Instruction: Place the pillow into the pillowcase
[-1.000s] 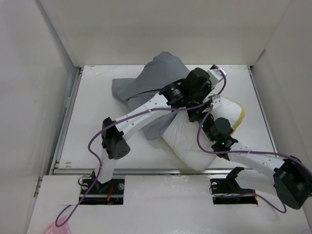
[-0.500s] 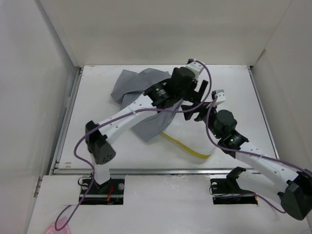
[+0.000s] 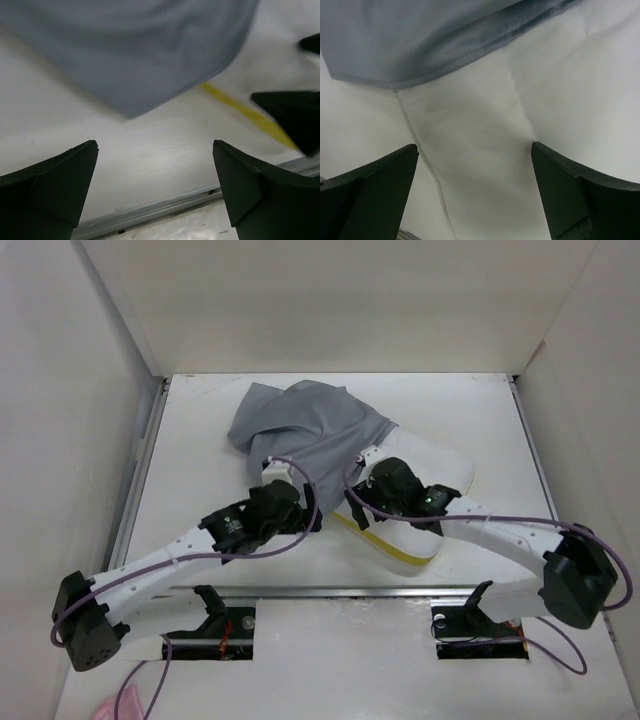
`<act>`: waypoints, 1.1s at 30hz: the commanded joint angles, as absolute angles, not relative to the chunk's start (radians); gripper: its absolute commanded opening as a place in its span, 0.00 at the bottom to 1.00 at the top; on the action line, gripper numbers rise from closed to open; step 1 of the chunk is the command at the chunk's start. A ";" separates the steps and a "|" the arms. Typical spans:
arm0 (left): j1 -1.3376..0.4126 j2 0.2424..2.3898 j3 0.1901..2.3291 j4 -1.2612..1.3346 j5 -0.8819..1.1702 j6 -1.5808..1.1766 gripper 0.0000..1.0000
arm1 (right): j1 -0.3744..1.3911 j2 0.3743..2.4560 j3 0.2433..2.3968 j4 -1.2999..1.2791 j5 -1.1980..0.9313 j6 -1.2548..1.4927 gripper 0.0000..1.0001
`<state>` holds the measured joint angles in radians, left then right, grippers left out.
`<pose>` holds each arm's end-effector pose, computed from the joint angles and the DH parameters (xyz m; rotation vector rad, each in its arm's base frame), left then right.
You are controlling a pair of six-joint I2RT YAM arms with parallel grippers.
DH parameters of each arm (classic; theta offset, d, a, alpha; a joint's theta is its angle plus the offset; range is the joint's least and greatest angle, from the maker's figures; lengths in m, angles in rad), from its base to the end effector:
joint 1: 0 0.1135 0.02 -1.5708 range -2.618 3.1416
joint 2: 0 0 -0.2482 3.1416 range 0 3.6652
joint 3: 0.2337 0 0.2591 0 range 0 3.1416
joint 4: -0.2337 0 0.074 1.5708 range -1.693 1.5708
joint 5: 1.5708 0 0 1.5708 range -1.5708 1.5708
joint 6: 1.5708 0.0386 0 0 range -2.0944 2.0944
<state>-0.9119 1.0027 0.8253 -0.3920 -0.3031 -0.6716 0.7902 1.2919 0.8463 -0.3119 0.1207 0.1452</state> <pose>0.1551 -0.1815 0.2775 0.0799 2.1721 -0.6110 0.2050 0.2003 0.2204 -0.6850 2.2424 0.3287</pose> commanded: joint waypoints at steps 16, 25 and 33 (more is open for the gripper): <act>-0.743 1.495 0.793 -0.081 -0.339 -0.700 0.96 | 0.821 1.537 1.009 -0.238 0.290 0.167 0.33; -0.756 1.583 0.986 -0.129 -0.316 -0.586 0.00 | 0.821 1.523 0.979 -0.016 0.198 0.205 0.00; -1.009 1.276 1.075 -0.258 -0.174 -0.529 0.00 | 0.802 1.394 0.954 0.593 0.375 0.362 0.00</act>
